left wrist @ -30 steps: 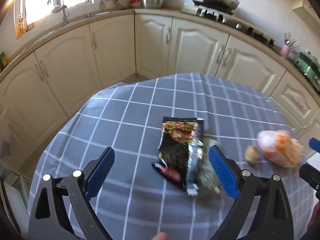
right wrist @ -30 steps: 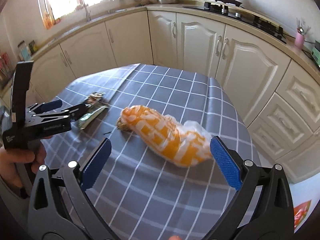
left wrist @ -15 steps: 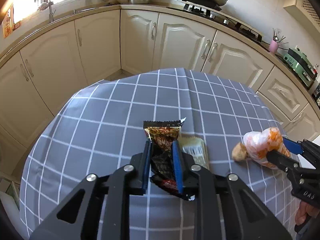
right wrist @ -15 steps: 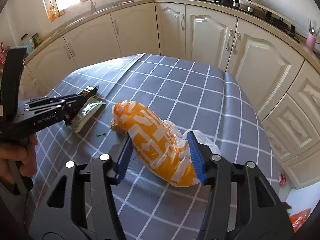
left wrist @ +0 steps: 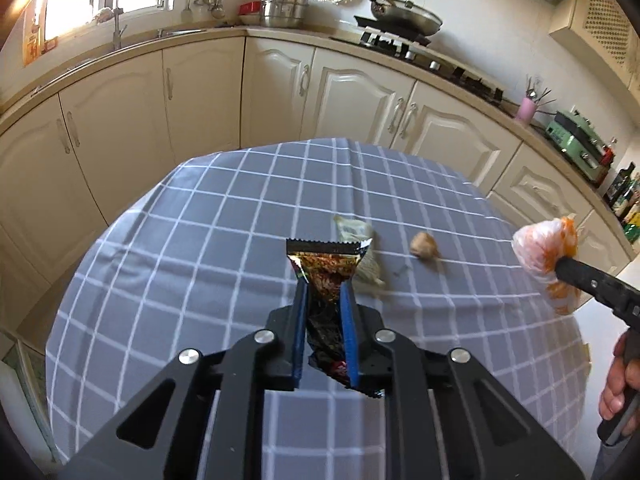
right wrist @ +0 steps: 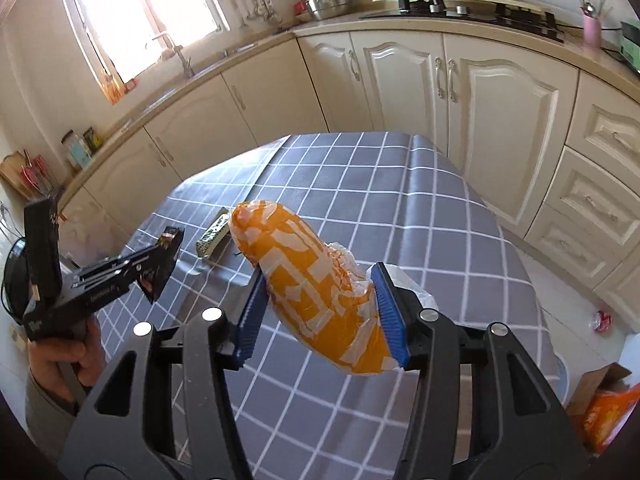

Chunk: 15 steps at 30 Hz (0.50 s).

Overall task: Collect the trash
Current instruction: 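Grasp the black snack wrapper with the left tool while the right tool grasps the orange-white printed bag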

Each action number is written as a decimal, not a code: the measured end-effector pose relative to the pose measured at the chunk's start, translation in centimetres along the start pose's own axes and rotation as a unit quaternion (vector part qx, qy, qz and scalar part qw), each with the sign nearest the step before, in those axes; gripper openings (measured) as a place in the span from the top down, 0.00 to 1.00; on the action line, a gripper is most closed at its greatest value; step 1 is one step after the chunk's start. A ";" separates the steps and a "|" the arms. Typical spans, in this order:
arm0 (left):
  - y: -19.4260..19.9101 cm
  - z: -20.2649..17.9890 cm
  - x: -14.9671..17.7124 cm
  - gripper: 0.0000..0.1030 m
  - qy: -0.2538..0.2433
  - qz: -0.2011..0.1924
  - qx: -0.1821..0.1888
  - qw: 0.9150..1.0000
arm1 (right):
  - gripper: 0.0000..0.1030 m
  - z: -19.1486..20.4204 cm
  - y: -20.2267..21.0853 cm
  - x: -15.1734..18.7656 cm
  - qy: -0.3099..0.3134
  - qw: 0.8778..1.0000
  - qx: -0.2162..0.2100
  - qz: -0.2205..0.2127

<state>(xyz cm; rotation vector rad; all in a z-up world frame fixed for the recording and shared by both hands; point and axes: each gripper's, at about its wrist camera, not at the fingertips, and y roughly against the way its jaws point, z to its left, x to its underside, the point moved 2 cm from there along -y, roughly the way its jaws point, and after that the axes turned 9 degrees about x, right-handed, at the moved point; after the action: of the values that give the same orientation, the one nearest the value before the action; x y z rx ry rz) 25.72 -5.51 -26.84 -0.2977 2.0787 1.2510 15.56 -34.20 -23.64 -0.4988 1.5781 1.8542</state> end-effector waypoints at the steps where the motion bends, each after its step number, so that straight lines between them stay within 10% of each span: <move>1: 0.5 -0.5 0.2 0.85 -0.001 -0.003 0.004 1.000 | 0.51 -0.3 0.4 0.1 -0.005 1.000 -0.003 -0.003; 15: 1.7 -16.8 -0.1 0.86 -0.097 -0.019 0.102 0.990 | 0.51 -10.4 8.8 1.9 -0.105 0.992 0.026 -0.070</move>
<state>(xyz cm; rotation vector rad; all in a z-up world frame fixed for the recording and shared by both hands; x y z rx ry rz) 17.58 -18.89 -20.45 -0.1153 2.0025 0.9927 6.89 -44.46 -20.61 -0.3683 1.4106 1.6963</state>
